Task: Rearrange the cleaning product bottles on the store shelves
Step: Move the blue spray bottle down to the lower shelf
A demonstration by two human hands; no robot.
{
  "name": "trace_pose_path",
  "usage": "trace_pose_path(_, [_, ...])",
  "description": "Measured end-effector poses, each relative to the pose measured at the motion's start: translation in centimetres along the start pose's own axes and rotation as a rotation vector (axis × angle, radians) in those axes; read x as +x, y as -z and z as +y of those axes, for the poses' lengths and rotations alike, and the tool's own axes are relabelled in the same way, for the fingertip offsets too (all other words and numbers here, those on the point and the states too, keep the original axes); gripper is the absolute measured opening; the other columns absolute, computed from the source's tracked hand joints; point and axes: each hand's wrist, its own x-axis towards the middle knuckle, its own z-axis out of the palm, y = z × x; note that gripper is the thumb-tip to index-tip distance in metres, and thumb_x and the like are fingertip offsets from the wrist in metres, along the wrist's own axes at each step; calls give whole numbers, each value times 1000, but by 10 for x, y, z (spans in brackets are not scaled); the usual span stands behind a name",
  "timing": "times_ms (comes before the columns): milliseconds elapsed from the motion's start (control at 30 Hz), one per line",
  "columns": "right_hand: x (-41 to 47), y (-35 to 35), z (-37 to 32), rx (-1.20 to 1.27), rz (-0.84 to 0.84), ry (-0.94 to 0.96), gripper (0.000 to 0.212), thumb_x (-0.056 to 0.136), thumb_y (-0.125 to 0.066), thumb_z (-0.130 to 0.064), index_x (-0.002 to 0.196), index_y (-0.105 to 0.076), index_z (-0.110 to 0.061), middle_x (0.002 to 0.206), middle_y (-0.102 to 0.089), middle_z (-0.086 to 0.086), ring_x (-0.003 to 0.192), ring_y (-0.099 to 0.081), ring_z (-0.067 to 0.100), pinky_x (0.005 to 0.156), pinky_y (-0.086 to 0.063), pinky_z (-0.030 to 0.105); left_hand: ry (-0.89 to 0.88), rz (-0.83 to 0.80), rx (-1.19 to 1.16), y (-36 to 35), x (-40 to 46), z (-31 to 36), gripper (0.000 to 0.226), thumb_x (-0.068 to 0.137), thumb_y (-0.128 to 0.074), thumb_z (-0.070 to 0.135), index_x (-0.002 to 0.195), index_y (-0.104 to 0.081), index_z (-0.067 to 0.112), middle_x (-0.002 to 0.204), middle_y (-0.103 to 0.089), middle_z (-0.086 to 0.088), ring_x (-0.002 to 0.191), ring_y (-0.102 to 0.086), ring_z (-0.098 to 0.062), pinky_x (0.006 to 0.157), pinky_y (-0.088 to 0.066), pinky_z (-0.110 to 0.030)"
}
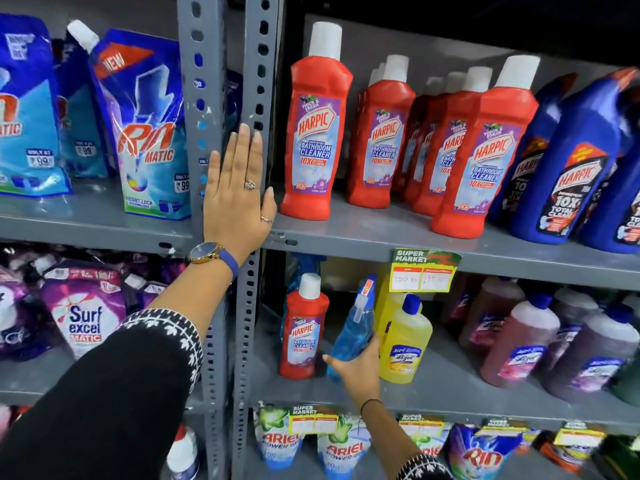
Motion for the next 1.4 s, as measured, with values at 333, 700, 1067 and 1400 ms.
trace_pose_path(333, [37,-8,26,-85,114,-113,92,43,-96,-13,112,-34,-21,108,-46,-6,101,-50,15,86,-44,26,0,22,11,1,1,0,75,84,-51,20,149,-17,2,154,-21,-19,143,-16,-27,118,2,-36])
trace_pose_path(700, [35,-17,27,-13,152,-136,91,49,-94,-9,121,-37,-12,122,-52,8,111,-54,22,92,-44,29,2,39,0,2,1,2,73,84,-52,18,147,-19,0,153,-24,-20,142,-20,-28,118,2,-35])
trace_pose_path(1067, [-29,-51,4,-6,344,-167,78,70,-77,0,136,-35,-4,132,-45,20,126,-46,36,103,-42,44,20,16,8,5,2,4,69,87,-49,17,148,-19,0,153,-23,-20,142,-18,-29,117,3,-35])
trace_pose_path(1400, [-13,-102,-58,-89,178,-30,115,56,-91,-31,146,-21,-10,145,-35,16,135,-35,31,112,-33,49,199,10,1,-4,-21,29,63,93,-43,18,149,-17,3,155,-21,-15,142,-16,-32,116,7,-40])
